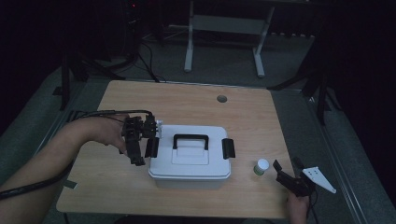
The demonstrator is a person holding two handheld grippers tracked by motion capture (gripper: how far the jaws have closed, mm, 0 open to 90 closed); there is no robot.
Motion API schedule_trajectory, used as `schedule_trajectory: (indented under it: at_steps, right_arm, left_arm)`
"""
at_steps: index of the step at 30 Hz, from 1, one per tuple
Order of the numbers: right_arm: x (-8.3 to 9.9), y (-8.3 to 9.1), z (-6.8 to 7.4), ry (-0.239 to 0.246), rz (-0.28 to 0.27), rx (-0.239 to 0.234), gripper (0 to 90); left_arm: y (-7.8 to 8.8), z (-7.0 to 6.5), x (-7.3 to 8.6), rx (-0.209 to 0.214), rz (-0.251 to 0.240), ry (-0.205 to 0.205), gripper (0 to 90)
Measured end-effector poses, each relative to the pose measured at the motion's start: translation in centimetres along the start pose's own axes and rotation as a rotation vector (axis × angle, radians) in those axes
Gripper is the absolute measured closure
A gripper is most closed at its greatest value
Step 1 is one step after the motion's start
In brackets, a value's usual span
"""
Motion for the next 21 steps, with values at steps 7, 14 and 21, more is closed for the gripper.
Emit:
schedule_trajectory:
  at_steps: [7,14,21]
  right_arm:
    - [0.0,0.0,0.0,-0.007,-0.004,-0.002,13.1]
    - [-0.1,0.1,-0.1,-0.019,-0.008,-0.006,13.1]
    - [-0.1,0.1,-0.2,-0.031,-0.010,-0.016,13.1]
  left_arm:
    - [-0.3,0.4,-1.6,0.001,0.006,-0.016,5.4]
    - [-0.2,1.2,-3.1,-0.008,0.009,-0.027,5.5]
    - [-0.1,1.9,-4.9,-0.007,0.016,-0.034,5.5]
Point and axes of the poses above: each handheld gripper's, and its own axes: y roughly backward along the jaws, x roughly out of its underside, z roughly to its left, the point moved 7 cm from there along -y, roughly forward along the jaws, and after that the axes turned 4 degrees about x, right-handed, at the moved point
